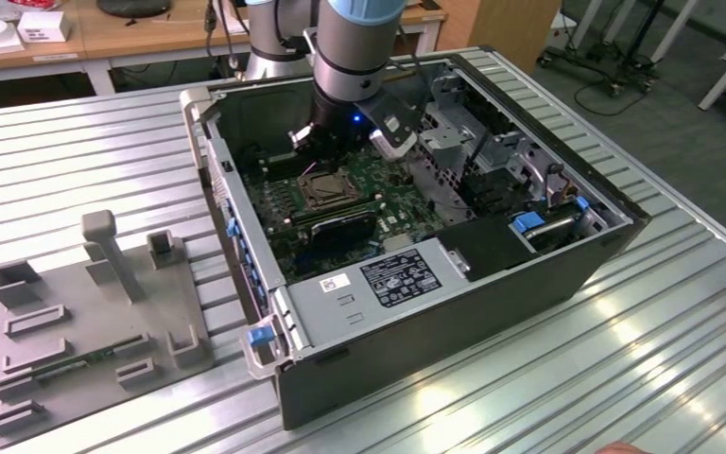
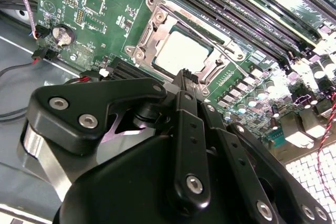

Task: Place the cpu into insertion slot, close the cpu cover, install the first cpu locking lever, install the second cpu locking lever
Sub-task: 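Install the first cpu locking lever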

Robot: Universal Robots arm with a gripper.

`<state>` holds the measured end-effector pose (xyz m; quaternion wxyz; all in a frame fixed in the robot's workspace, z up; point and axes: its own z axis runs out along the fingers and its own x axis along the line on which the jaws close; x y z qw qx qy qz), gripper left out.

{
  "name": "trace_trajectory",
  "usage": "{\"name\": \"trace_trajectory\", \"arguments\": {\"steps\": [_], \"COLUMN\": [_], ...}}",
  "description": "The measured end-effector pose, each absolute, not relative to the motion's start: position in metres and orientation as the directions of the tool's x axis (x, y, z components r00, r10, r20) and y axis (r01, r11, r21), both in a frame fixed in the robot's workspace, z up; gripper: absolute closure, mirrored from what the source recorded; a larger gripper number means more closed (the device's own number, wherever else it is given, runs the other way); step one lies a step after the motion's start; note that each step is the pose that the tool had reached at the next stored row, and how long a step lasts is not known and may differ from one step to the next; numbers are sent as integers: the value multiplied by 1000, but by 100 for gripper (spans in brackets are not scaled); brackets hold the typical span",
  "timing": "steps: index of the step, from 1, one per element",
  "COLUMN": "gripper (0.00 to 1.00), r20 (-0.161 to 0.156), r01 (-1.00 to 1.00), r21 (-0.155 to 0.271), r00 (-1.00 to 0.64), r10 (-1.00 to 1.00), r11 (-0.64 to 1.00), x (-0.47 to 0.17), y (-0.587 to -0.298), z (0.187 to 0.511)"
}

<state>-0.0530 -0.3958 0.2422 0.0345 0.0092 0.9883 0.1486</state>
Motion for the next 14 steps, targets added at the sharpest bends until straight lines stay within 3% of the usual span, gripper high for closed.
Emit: {"name": "trace_trajectory", "arguments": {"steps": [14], "gripper": [89], "r20": [-68], "r01": [7], "r21": [294], "r00": [-997], "r10": [28], "r11": [956], "x": [-58], "y": [-391], "z": [241]}}
